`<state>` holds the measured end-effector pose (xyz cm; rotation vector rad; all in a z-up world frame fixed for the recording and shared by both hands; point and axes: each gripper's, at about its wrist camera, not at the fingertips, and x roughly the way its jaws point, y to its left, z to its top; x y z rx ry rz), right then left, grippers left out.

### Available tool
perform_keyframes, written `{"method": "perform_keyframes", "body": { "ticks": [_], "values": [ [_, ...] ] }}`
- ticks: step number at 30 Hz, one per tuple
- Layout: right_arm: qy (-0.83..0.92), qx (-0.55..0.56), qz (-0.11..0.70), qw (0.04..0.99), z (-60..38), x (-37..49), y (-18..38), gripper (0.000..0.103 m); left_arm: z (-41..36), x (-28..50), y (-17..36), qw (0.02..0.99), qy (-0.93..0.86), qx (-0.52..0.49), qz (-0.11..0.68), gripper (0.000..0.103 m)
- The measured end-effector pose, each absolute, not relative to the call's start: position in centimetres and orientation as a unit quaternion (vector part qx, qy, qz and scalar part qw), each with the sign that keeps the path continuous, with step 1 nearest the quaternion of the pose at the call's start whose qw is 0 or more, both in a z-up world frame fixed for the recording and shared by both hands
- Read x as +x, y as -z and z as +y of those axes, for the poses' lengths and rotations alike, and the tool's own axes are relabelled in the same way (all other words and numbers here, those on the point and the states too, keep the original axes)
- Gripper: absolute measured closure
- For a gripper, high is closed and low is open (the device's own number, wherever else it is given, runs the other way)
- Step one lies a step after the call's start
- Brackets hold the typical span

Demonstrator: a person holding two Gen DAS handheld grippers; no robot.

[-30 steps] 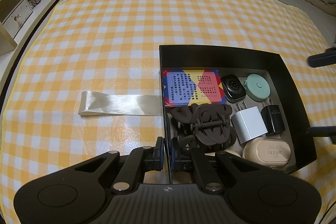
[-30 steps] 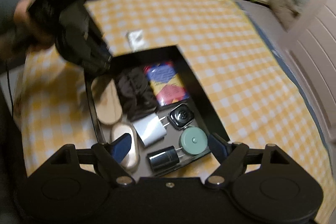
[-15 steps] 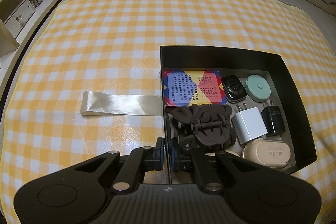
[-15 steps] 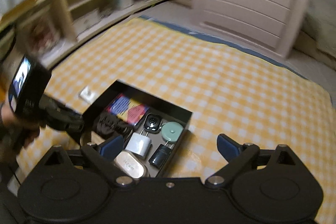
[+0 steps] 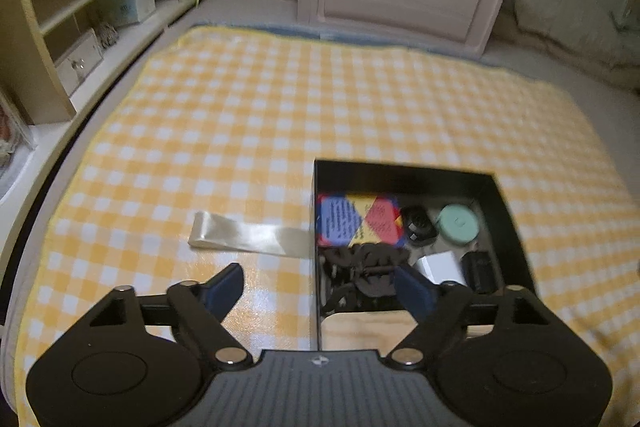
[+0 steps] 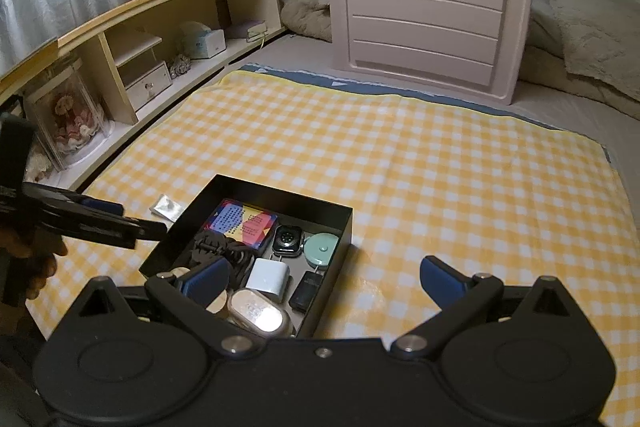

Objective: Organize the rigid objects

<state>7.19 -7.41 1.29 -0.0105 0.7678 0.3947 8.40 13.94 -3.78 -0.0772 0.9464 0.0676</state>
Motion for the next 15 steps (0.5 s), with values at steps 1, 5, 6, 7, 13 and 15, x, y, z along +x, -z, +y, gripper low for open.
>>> {"method": "perform_keyframes", "body": {
  "ticks": [1, 5, 6, 7, 13, 15],
  "values": [
    [-0.189, -0.002, 0.369, 0.910, -7.5, 6.9, -1.4, 0.000, 13.7, 8.0, 3.3, 0.892, -0.033, -0.042, 0.448, 0.014],
    [-0.180, 0.005, 0.357, 0.917, -7.9, 6.0, -1.8, 0.000, 13.1, 6.1, 1.2, 0.908, -0.031, -0.052, 0.414, 0.005],
    [-0.178, 0.005, 0.356, 0.918, -8.0, 5.7, -1.8, 0.000, 12.9, 5.8, 1.0, 0.911, -0.030, -0.053, 0.409, 0.004],
    [-0.176, 0.005, 0.354, 0.919, -8.1, 5.4, -1.9, 0.000, 12.8, 5.3, 0.7, 0.914, -0.030, -0.055, 0.401, 0.002],
    [-0.170, 0.006, 0.337, 0.926, -8.3, 3.4, -2.2, 0.000, 11.4, 2.6, -1.3, 0.929, -0.027, -0.050, 0.365, 0.000],
    [-0.168, 0.006, 0.332, 0.928, -8.4, 2.7, -2.2, 0.000, 10.8, 1.5, -1.8, 0.934, -0.026, -0.044, 0.355, 0.000]
  ]
}}
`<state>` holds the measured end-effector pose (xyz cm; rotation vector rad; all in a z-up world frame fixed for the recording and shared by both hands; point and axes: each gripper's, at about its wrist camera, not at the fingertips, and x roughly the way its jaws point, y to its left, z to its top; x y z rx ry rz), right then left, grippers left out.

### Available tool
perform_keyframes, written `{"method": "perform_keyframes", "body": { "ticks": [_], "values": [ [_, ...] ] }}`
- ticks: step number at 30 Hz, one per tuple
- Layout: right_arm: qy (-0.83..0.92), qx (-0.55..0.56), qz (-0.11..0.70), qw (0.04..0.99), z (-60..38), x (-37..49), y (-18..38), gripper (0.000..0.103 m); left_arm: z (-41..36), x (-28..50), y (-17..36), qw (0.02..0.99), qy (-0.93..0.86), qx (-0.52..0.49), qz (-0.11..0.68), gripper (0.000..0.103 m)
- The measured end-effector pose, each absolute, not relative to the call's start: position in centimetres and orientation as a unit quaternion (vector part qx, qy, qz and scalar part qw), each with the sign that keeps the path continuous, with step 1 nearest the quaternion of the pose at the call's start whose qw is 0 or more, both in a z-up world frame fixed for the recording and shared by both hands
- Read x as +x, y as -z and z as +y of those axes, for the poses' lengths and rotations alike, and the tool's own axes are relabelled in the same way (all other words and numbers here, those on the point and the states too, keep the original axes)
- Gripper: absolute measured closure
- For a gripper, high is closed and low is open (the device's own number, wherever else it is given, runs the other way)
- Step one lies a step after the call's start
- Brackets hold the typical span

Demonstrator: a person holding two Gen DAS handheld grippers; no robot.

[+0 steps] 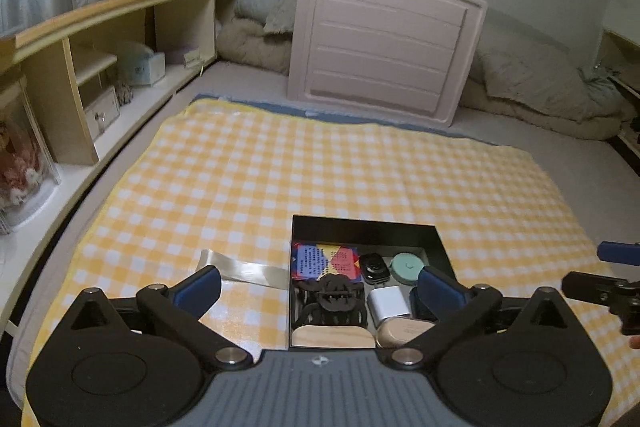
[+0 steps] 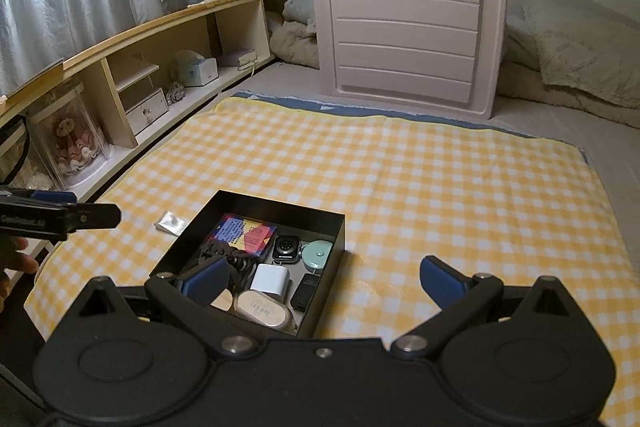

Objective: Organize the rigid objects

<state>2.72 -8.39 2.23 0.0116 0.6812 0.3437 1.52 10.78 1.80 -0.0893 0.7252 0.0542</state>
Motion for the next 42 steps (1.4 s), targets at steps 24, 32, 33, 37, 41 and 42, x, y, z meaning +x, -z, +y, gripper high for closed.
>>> {"method": "perform_keyframes", "body": {
  "ticks": [24, 32, 33, 37, 41, 42],
  "values": [
    [-0.162, 0.013, 0.344, 0.925, -9.6, -1.9, -0.5, 0.000, 6.3, -5.9, -0.9, 0.945, -0.037, -0.007, 0.325, 0.000],
    [-0.154, -0.001, 0.345, 0.926, -9.4, -3.0, 0.2, 0.000, 5.9, -6.6, -0.1, 0.940, -0.048, 0.002, 0.337, 0.000],
    [-0.154, 0.001, 0.345, 0.926, -9.5, -3.0, 0.2, 0.000, 5.9, -6.7, 0.0, 0.940, -0.051, 0.005, 0.339, 0.000],
    [-0.153, 0.008, 0.347, 0.925, -9.7, -3.1, 0.2, 0.000, 5.8, -6.9, 0.2, 0.938, -0.052, 0.009, 0.342, 0.000],
    [-0.152, 0.009, 0.346, 0.926, -9.8, -3.0, 0.1, 0.000, 5.6, -7.0, 0.3, 0.938, -0.056, 0.015, 0.343, 0.000],
    [-0.153, 0.009, 0.347, 0.925, -9.8, -3.0, 0.2, 0.000, 5.6, -7.0, 0.3, 0.938, -0.056, 0.016, 0.343, 0.000]
  ]
}}
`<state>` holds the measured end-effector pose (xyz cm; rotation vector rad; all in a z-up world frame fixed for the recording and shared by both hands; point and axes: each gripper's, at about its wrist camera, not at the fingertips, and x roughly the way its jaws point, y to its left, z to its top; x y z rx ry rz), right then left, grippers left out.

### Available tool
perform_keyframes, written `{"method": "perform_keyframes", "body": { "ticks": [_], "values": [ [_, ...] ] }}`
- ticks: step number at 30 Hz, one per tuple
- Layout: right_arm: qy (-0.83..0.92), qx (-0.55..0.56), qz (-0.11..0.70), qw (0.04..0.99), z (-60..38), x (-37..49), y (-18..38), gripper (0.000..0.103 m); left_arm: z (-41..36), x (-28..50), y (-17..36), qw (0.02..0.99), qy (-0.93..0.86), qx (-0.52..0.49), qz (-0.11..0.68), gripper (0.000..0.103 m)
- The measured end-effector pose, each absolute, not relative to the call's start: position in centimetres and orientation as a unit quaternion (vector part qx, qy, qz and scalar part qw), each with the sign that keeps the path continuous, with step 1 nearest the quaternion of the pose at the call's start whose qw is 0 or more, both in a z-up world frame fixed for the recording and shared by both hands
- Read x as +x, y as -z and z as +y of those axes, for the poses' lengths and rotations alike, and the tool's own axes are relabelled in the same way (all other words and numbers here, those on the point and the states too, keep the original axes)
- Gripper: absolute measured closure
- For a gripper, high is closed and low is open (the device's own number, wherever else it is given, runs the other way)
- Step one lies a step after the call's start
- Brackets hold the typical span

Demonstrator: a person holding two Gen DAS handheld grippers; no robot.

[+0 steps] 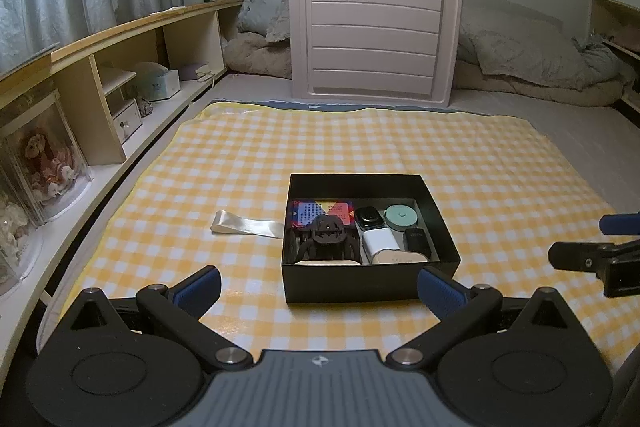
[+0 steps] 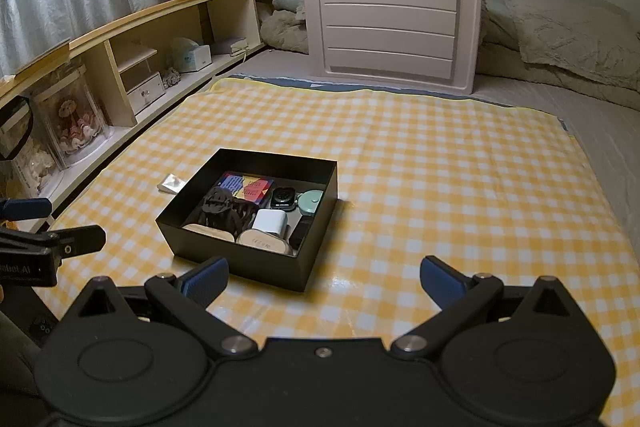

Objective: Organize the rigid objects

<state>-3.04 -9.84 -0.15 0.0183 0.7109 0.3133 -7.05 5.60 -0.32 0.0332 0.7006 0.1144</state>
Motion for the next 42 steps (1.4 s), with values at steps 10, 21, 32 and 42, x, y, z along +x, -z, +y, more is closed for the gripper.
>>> {"method": "perform_keyframes", "body": {
  "ticks": [10, 21, 32, 42],
  "values": [
    [-0.153, 0.006, 0.347, 0.925, -9.77, -3.08, 0.11, 0.000, 5.43, -7.14, 0.33, 0.937, -0.057, 0.018, 0.344, 0.000],
    [-0.154, 0.003, 0.349, 0.925, -9.81, -3.04, 0.27, 0.000, 5.46, -7.17, 0.33, 0.937, -0.057, 0.018, 0.343, 0.000],
    [-0.154, 0.002, 0.349, 0.924, -9.80, -3.06, 0.29, 0.000, 5.51, -7.18, 0.33, 0.937, -0.057, 0.017, 0.343, 0.000],
    [-0.154, 0.002, 0.348, 0.924, -9.77, -3.08, 0.28, 0.000, 5.52, -7.20, 0.34, 0.937, -0.057, 0.017, 0.343, 0.000]
  ]
}}
